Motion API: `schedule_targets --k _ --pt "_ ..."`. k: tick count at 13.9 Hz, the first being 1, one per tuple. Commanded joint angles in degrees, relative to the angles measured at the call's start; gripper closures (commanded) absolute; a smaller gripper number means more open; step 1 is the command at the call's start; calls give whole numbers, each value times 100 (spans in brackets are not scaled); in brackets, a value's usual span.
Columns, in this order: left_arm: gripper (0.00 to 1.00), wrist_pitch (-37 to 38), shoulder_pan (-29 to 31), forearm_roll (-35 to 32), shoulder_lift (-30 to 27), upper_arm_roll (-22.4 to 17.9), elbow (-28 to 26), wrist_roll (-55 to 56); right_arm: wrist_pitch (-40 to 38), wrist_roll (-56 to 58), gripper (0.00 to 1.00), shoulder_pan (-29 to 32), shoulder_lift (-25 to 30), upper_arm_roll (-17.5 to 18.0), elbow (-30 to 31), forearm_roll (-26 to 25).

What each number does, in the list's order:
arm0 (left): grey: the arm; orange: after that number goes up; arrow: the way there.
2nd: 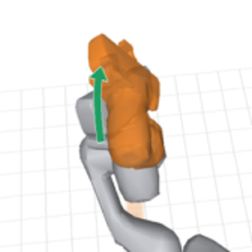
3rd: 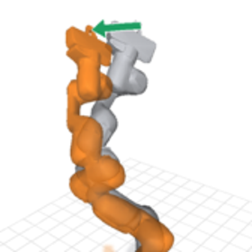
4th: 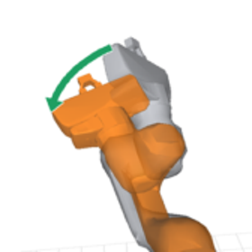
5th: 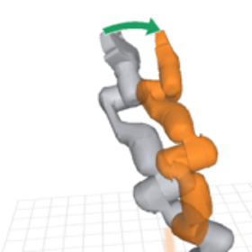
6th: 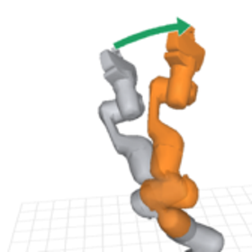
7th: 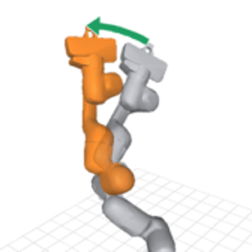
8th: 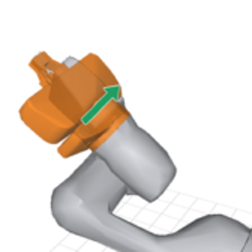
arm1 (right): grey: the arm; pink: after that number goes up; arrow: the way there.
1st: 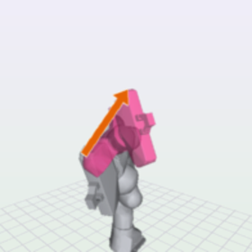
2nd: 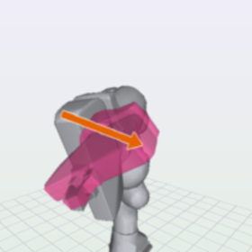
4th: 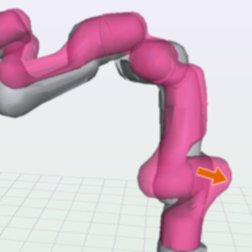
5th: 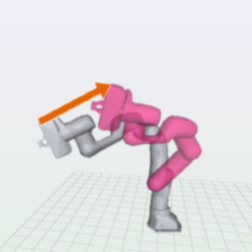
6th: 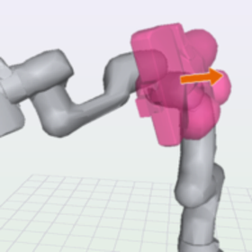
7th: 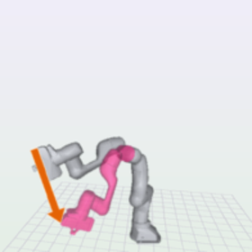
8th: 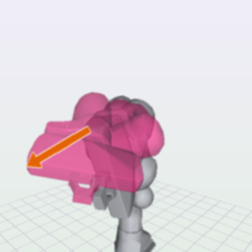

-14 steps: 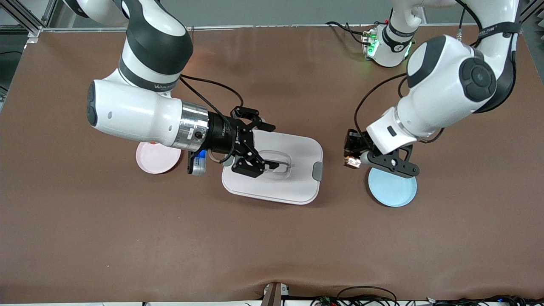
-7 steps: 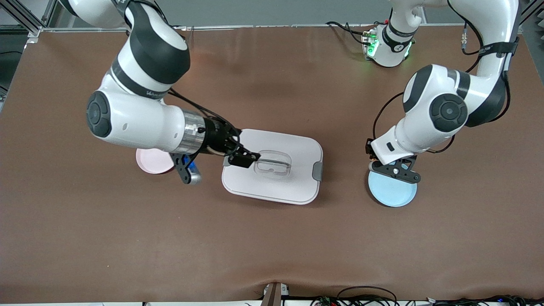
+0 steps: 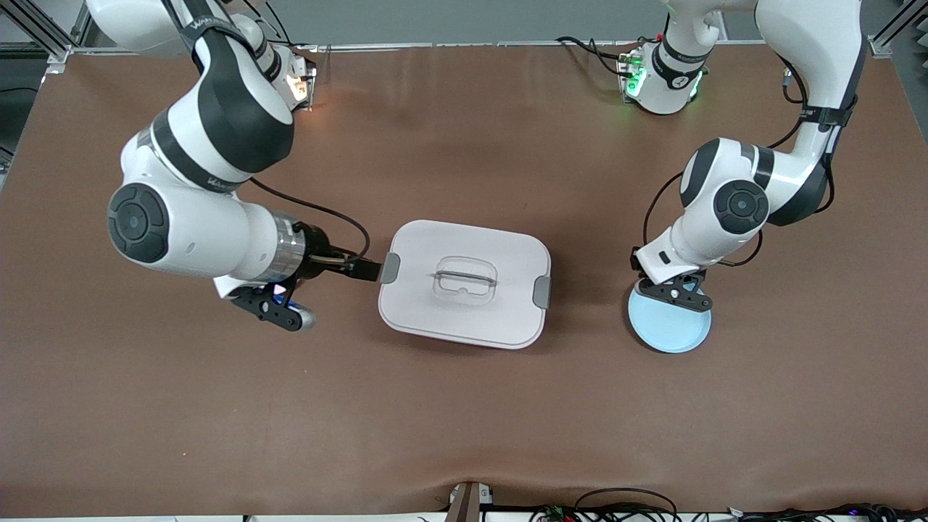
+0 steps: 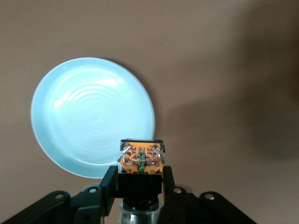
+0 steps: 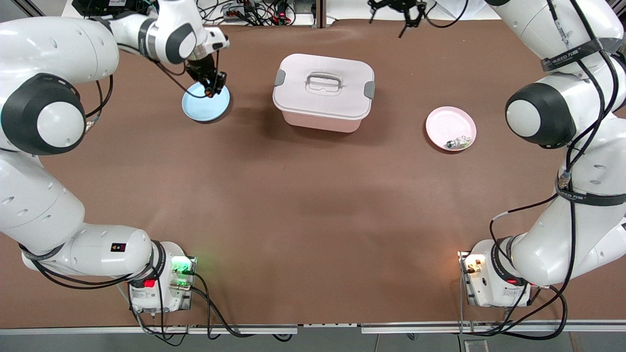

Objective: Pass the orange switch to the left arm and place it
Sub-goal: 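Lower the switch onto the light-blue plate with the left gripper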

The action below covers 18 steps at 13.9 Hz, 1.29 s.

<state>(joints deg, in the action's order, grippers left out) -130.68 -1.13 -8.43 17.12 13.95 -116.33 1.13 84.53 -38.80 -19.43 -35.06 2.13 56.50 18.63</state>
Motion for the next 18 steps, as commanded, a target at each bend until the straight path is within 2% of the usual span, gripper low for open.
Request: schedule_targets --k 1,3,7,10,15,16,18 --pt "100 -676 297 -291 -43 37 -486 -69 -427 1178 0 228 52 68 28 -613" --pt "100 -809 324 -326 98 37 -469 -69 -848 1891 0 491 113 68 36 -904" --pt "100 -1564 596 -580 510 20 -460 -86 -1491 3051 0 817 210 77 45 -1923" --pt "100 -1961 729 -625 801 -7 -416 -86 -1711 3502 0 1142 324 68 45 -1986" --pt "100 -2216 861 -625 1047 -16 -381 -86 -1879 3538 0 1546 614 68 36 -1986" --pt "90 -2216 878 -625 1056 -16 -372 -60 -1870 3538 0 1591 667 60 36 -2004" --pt "14 -2216 939 -625 1065 -16 -364 -42 -1844 3538 0 1731 694 77 36 -2004"
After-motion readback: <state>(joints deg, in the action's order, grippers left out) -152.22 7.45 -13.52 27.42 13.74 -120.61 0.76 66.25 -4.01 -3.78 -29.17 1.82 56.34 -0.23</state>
